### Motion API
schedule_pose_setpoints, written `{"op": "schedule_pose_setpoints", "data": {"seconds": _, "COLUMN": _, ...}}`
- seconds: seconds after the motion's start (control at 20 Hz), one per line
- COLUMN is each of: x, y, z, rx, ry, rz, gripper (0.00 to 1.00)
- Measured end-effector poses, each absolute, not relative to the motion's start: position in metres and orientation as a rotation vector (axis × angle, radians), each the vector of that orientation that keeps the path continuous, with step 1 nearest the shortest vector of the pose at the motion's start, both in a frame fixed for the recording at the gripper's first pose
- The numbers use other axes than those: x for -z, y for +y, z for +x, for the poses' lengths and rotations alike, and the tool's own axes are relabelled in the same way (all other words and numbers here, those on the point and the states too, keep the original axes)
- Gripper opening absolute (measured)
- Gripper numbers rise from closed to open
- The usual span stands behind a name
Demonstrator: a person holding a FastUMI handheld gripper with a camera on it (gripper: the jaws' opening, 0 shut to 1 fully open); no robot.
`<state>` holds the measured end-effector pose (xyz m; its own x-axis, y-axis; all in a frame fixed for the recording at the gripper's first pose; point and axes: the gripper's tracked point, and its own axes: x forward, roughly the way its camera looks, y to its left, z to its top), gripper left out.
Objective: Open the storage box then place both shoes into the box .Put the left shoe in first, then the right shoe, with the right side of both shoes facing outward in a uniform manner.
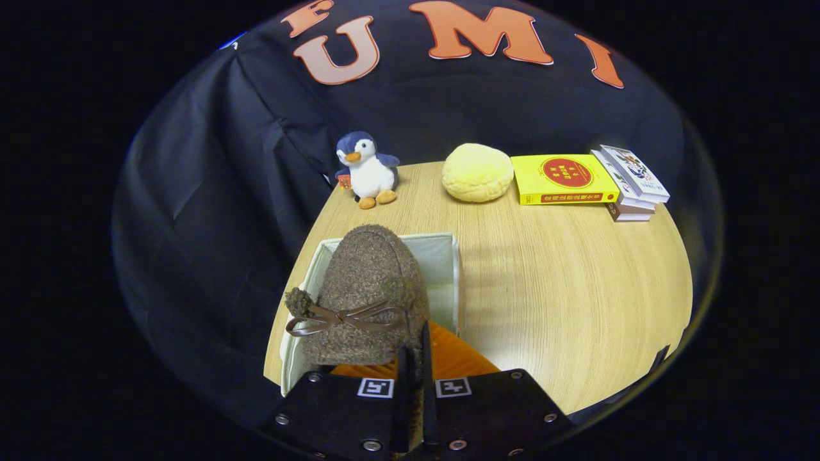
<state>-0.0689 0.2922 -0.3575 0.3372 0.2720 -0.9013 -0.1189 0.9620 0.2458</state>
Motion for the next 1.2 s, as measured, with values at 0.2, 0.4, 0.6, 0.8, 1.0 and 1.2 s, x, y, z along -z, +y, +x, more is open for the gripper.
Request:
{"op": "schedule_pose_setpoints", "data": {"seconds": 0.2, "x": 0.383, "y": 0.292, "z": -0.082, "rx": -0.222, "ry": 1.234, "rz": 0.101, "gripper": 0.15}}
{"op": "schedule_pose_setpoints", "data": {"seconds": 0.4, "x": 0.373, "y": 0.298, "z": -0.084, "rx": -0.276, "ry": 1.201, "rz": 0.101, "gripper": 0.35}}
{"op": "schedule_pose_setpoints", "data": {"seconds": 0.6, "x": 0.349, "y": 0.284, "z": -0.078, "rx": -0.325, "ry": 1.139, "rz": 0.102, "gripper": 0.57}}
{"op": "schedule_pose_setpoints", "data": {"seconds": 0.8, "x": 0.332, "y": 0.242, "z": -0.063, "rx": -0.325, "ry": 1.036, "rz": 0.017, "gripper": 0.71}}
{"op": "schedule_pose_setpoints", "data": {"seconds": 1.0, "x": 0.31, "y": 0.212, "z": -0.056, "rx": -0.338, "ry": 0.969, "rz": 0.056, "gripper": 0.81}}
{"op": "schedule_pose_setpoints", "data": {"seconds": 1.2, "x": 0.278, "y": 0.163, "z": -0.04, "rx": -0.313, "ry": 0.843, "rz": 0.068, "gripper": 0.86}}
